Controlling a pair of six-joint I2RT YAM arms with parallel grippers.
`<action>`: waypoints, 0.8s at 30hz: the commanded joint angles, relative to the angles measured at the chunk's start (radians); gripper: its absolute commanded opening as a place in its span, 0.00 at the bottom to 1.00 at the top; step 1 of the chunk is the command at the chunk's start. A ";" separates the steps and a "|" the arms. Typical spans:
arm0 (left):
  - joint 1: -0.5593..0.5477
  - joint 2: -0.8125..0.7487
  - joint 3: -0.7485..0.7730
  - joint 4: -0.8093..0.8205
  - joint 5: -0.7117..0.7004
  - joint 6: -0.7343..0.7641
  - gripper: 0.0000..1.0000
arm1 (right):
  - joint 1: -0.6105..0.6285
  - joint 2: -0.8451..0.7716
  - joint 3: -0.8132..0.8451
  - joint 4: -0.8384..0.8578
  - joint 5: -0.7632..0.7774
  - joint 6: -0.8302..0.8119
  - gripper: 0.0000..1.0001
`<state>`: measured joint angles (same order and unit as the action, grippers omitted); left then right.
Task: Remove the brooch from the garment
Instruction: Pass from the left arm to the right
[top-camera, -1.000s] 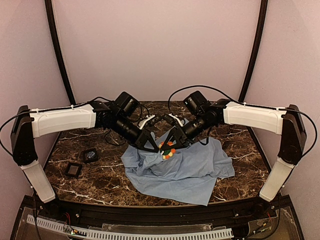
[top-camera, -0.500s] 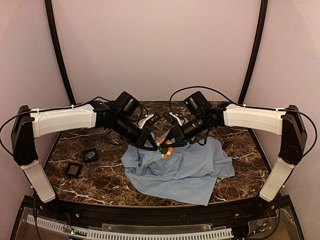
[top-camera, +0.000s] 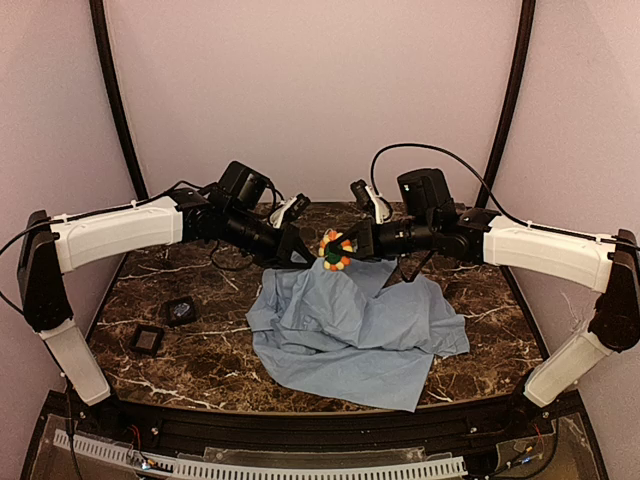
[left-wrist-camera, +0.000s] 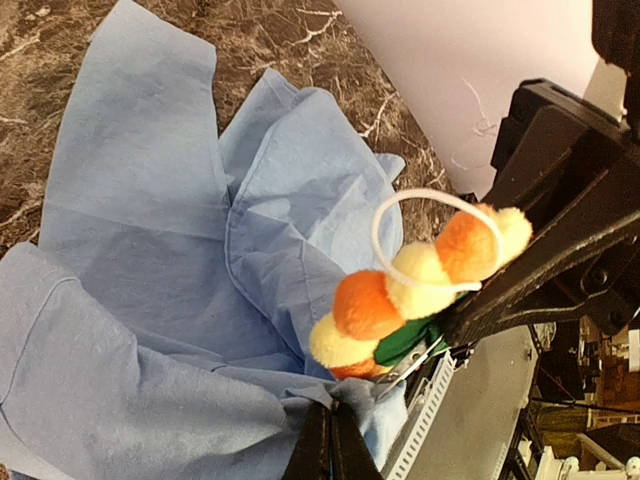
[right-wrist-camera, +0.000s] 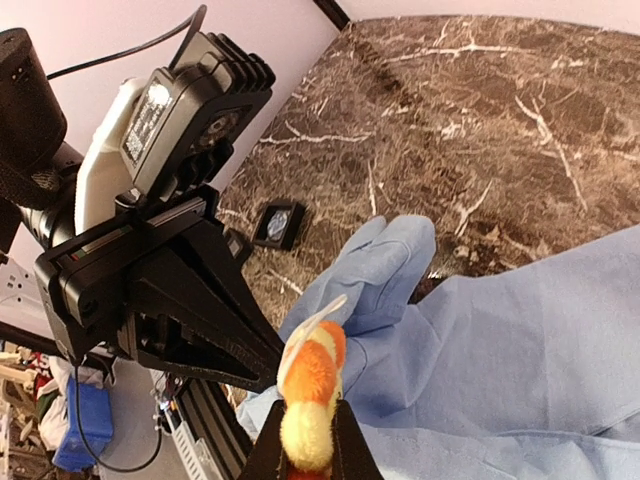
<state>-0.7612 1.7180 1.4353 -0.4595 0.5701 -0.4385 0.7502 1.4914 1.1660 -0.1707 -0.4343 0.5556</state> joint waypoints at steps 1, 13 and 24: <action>0.025 -0.046 0.057 -0.052 -0.015 -0.068 0.01 | 0.043 0.000 0.034 0.216 0.198 -0.010 0.00; 0.084 -0.085 0.085 -0.034 0.023 -0.210 0.01 | 0.231 0.102 0.154 0.243 0.761 -0.208 0.00; 0.144 -0.178 0.002 0.015 -0.015 -0.233 0.01 | 0.248 0.030 0.163 0.195 0.884 -0.346 0.00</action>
<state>-0.6304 1.6070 1.4769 -0.4812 0.5079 -0.6544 1.0016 1.5879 1.3052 -0.0071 0.3256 0.2848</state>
